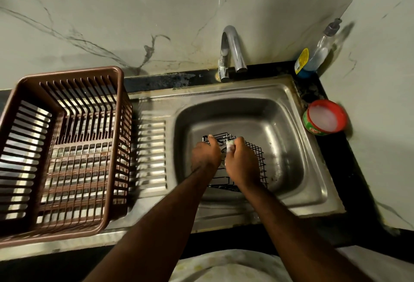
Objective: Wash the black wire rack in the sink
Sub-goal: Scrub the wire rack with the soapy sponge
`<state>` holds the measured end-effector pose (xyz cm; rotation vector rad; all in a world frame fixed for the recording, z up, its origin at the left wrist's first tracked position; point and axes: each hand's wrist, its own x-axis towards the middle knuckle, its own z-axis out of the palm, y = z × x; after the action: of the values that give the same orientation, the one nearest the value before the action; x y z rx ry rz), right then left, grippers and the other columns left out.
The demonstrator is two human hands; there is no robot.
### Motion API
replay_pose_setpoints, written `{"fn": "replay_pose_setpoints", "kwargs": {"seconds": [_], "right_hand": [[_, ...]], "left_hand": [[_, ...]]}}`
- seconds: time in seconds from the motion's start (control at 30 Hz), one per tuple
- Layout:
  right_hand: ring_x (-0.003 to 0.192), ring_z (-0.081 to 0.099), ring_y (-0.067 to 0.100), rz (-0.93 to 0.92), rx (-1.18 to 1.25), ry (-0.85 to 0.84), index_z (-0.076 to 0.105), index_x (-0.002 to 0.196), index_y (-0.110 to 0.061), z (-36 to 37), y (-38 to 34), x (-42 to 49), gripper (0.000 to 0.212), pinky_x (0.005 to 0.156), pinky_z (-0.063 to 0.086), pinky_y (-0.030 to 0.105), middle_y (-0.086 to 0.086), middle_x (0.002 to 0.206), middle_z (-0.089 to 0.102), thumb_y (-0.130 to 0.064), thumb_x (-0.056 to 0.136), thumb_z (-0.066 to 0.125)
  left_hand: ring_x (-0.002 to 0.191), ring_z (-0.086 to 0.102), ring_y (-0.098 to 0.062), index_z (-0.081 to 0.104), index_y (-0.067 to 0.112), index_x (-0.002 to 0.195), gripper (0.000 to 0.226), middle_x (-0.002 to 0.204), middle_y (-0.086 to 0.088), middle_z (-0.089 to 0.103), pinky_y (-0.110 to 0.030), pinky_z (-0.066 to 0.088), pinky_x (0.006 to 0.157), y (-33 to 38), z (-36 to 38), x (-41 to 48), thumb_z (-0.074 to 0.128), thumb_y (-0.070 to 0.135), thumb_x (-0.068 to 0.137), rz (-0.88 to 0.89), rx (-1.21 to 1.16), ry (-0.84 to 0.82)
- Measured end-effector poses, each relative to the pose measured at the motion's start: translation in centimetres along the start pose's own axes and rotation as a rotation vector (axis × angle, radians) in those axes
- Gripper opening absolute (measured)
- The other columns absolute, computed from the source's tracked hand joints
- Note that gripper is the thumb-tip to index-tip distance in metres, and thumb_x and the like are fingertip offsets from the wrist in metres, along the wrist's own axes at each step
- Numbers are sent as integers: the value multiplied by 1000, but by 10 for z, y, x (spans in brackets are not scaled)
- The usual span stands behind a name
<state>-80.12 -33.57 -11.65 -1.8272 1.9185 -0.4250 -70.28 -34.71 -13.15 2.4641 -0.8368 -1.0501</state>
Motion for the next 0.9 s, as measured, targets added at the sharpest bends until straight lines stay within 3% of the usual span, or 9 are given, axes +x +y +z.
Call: {"fn": "replay_pose_setpoints", "kwargs": {"seconds": [0.17,0.3,0.37,0.43,0.5,0.63,0.73,0.9], "right_hand": [[76,63,29,-127,3,27,53,106,-10,4,17,-6,14,55,43,33,10,92,66,-22,101,48],[86,66,22,107,-174,-139,47,130,-5,-1,64,0,31,63,48,26,11,109,68,-21,103,45],[101,69,23,209,-295,-209,39,140,0,-5,88,4,42,74,50,26,13,117,68,-20,104,44],[105,68,21,226,-375,-270,35,143,4,-8,97,5,47,73,44,22,13,118,68,-20,104,45],[102,68,24,208,-323,-266,44,134,0,-6,94,3,37,70,41,24,12,112,69,-16,102,49],[81,63,20,127,-90,-70,54,108,-10,1,60,-10,13,64,48,30,6,95,68,-20,100,54],[73,61,23,21,45,61,55,100,-10,4,31,-21,11,57,46,34,7,86,65,-20,100,52],[74,59,28,-111,52,63,53,99,-11,5,23,-28,11,56,39,33,9,88,64,-20,100,48]], "left_hand": [[101,67,-33,68,1,113,71,113,-20,69,-40,56,87,-3,-4,3,25,57,104,10,14,-36],[125,54,-40,53,-1,135,62,134,-23,58,-44,42,102,-2,-10,3,19,45,109,42,96,-118],[122,56,-39,51,2,137,58,133,-23,58,-43,44,98,0,-10,2,21,42,109,62,139,-115],[113,60,-34,48,4,141,49,129,-23,60,-40,48,88,3,-10,1,30,36,109,91,164,-90],[111,61,-33,45,5,144,45,127,-23,60,-39,49,84,4,-7,3,33,31,109,89,137,-99],[120,57,-40,55,1,132,59,129,-23,60,-45,45,98,4,-6,7,22,44,107,47,59,-98],[124,55,-40,54,0,133,60,133,-22,59,-44,43,102,5,-5,7,24,44,107,52,34,-92],[111,62,-38,61,4,126,49,123,-21,65,-44,53,95,7,-8,2,32,38,107,89,53,-100]]}}
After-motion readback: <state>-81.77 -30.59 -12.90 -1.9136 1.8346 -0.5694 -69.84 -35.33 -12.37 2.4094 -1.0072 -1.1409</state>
